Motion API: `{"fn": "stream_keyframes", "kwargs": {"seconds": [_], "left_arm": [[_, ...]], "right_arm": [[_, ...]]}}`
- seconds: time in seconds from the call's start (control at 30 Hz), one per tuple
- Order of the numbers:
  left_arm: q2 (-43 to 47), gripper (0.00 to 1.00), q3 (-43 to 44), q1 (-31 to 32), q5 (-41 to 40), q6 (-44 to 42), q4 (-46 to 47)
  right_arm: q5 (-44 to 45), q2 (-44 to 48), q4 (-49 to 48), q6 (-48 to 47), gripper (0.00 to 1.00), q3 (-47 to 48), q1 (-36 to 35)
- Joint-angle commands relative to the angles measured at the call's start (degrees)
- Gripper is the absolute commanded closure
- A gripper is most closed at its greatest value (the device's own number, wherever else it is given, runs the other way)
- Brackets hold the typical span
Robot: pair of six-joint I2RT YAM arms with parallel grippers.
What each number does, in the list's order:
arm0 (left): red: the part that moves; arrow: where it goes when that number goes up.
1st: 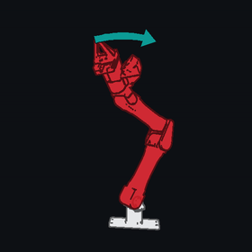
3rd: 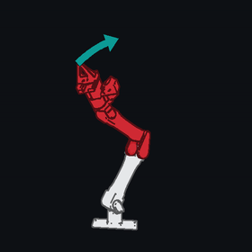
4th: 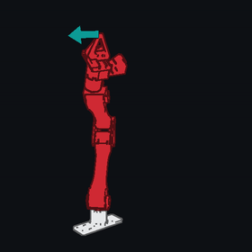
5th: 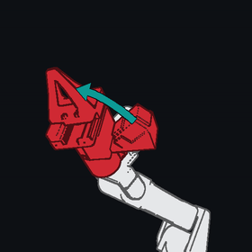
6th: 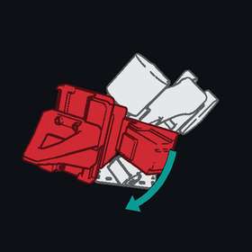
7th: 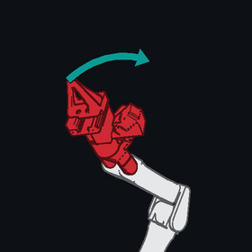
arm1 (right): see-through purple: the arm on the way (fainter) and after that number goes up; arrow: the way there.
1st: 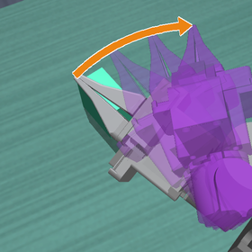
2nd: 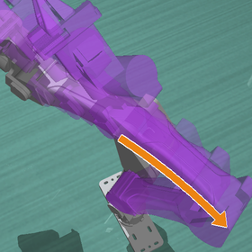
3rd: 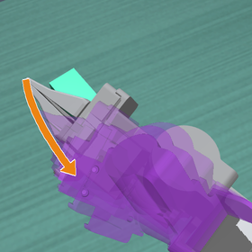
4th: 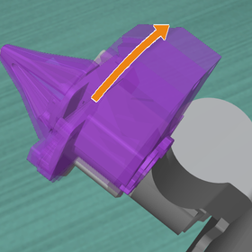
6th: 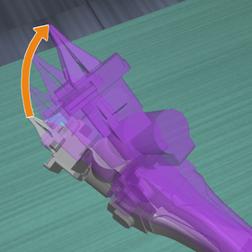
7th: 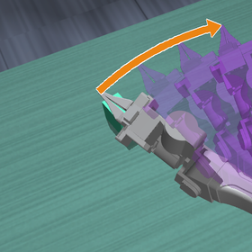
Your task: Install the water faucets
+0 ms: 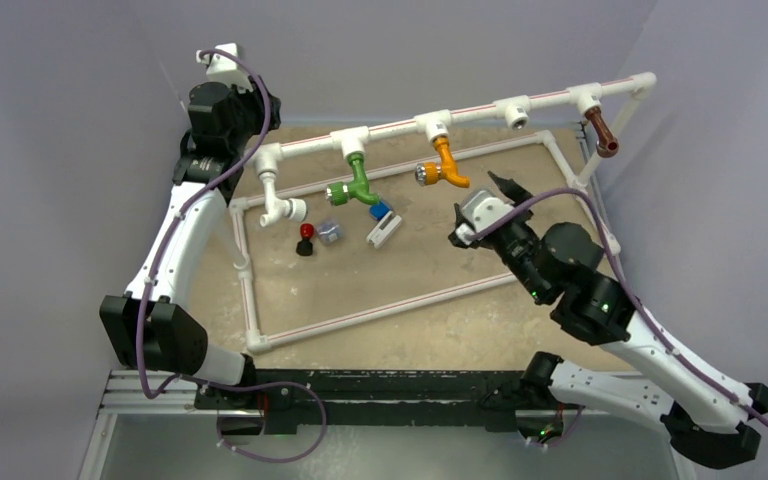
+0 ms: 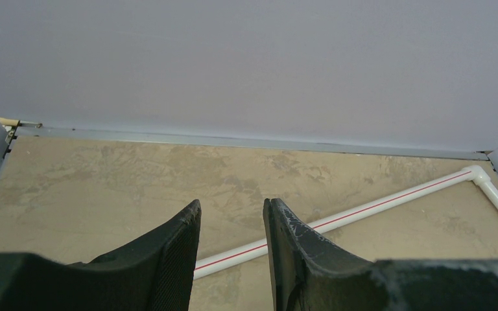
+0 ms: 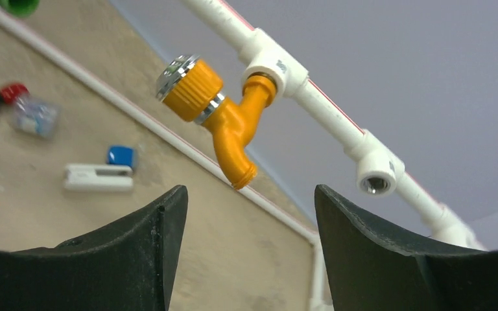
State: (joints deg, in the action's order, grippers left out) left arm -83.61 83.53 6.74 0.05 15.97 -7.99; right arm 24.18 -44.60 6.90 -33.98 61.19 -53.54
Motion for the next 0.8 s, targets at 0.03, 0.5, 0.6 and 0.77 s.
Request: {"fn": "stream_keyframes", "kwargs": {"seconds": [0.03,0.5,0.6,0.77], "left_arm": [[-4.9,0.6,-5.3,-0.6,1.5,0.8,-10.7],[-5.4,0.6,-5.2,-0.9,2.0,1.0,-10.7],[-5.5,0.6,-5.2,-0.9,2.1,1.1,-10.7],[-5.5,0.6,-5.2,-1.0,2.1,1.1,-10.7]], "right_arm": [[-1.6,-2.7,0.8,-20.8,0.26,0.8,-0.2],[10.0,-9.8,-28.9,-47.9,0.28,-8.2,-0.8],[10.3,-11.5,-33.4,-50.7,0.31,-8.9,-0.9],[10.7,-14.5,-37.2,-51.5,0.37,-9.1,-1.4]]}}
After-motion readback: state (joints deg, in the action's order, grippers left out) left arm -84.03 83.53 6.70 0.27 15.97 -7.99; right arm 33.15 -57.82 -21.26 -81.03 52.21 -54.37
